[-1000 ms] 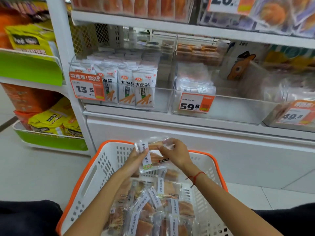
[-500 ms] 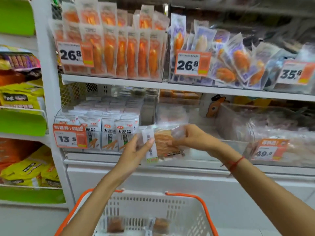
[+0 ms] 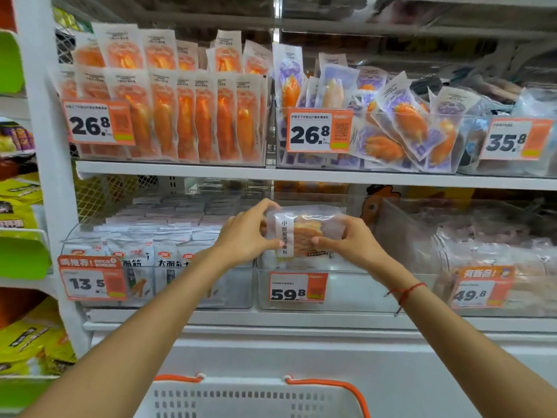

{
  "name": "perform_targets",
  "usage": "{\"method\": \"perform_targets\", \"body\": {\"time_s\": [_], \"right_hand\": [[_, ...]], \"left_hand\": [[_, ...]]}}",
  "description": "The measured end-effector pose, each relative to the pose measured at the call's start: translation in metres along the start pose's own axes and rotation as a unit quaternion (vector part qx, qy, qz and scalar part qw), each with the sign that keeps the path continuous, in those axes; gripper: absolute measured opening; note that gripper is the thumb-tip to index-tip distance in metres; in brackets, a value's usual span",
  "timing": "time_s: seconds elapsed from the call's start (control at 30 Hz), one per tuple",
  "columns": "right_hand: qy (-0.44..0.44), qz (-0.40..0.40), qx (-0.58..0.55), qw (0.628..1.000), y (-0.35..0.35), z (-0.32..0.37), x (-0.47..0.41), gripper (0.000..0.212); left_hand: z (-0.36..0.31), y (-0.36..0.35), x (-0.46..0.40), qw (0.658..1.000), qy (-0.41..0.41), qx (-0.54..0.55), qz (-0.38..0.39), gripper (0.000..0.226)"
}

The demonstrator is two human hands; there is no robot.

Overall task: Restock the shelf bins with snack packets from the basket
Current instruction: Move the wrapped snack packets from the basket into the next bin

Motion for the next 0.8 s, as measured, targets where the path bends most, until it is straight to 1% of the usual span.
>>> {"method": "perform_targets", "body": {"time_s": [0.07, 0.1, 0.2, 0.27, 0.33, 0.4, 0.47, 0.53, 0.6, 0.63, 0.7, 0.73, 0.8], "right_hand": [[0.004, -0.013, 0.008, 1.0, -0.003, -0.005, -0.003, 0.026], [-0.003, -0.007, 0.013, 1.0, -0.005, -0.009, -0.003, 0.024], [-0.058, 0.063, 0.01, 0.996, -0.014, -0.017, -0.001, 0.022], [-0.08, 0.103, 0.016, 0.991, -0.014, -0.02, -0.002, 0.02], [-0.079, 0.149, 0.047, 0.985, -0.012, -0.018, -0.002, 0.02], [-0.056, 0.213, 0.097, 0.971, -0.015, -0.016, 0.002, 0.022], [-0.048, 0.256, 0.129, 0.957, -0.019, -0.016, 0.009, 0.026], [-0.055, 0.274, 0.139, 0.95, -0.021, -0.017, 0.011, 0.032], [-0.051, 0.274, 0.143, 0.95, -0.019, -0.017, 0.01, 0.035], [-0.035, 0.255, 0.147, 0.955, -0.018, -0.016, 0.008, 0.037], [0.014, 0.178, 0.157, 0.971, -0.012, -0.011, -0.001, 0.041], [0.037, 0.141, 0.156, 0.977, -0.01, -0.008, -0.004, 0.039], [0.07, 0.106, 0.152, 0.98, -0.008, -0.004, -0.006, 0.029]], "left_hand": [[0.003, -0.004, -0.003, 0.999, -0.013, -0.035, -0.017, 0.054], [0.006, -0.006, -0.003, 0.999, -0.015, -0.051, -0.013, 0.053], [0.012, -0.014, 0.0, 0.996, -0.029, -0.081, 0.023, 0.054], [0.01, -0.012, 0.001, 0.992, -0.061, -0.109, 0.028, 0.054], [0.006, -0.01, 0.002, 0.98, -0.112, -0.164, 0.032, 0.055], [0.004, -0.011, 0.005, 0.96, -0.166, -0.219, 0.059, 0.054], [0.008, -0.014, 0.008, 0.949, -0.18, -0.239, 0.095, 0.051], [0.011, -0.015, 0.011, 0.947, -0.178, -0.243, 0.113, 0.047], [0.009, -0.016, 0.013, 0.942, -0.191, -0.25, 0.121, 0.042], [0.008, -0.015, 0.013, 0.943, -0.188, -0.245, 0.127, 0.04], [0.007, -0.014, 0.013, 0.949, -0.171, -0.223, 0.144, 0.037], [0.008, -0.013, 0.012, 0.95, -0.168, -0.218, 0.149, 0.036], [0.007, -0.011, 0.01, 0.947, -0.175, -0.223, 0.149, 0.036]]}}
Point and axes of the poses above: each hand's wrist, its own x-axis away from the middle knuckle, its own y-axis out of the back of the hand, z = x × y, the point moved 5 cm from there along -x, towards the middle knuckle, and after that the axes turned 14 degrees about -z, right-handed, at the moved point
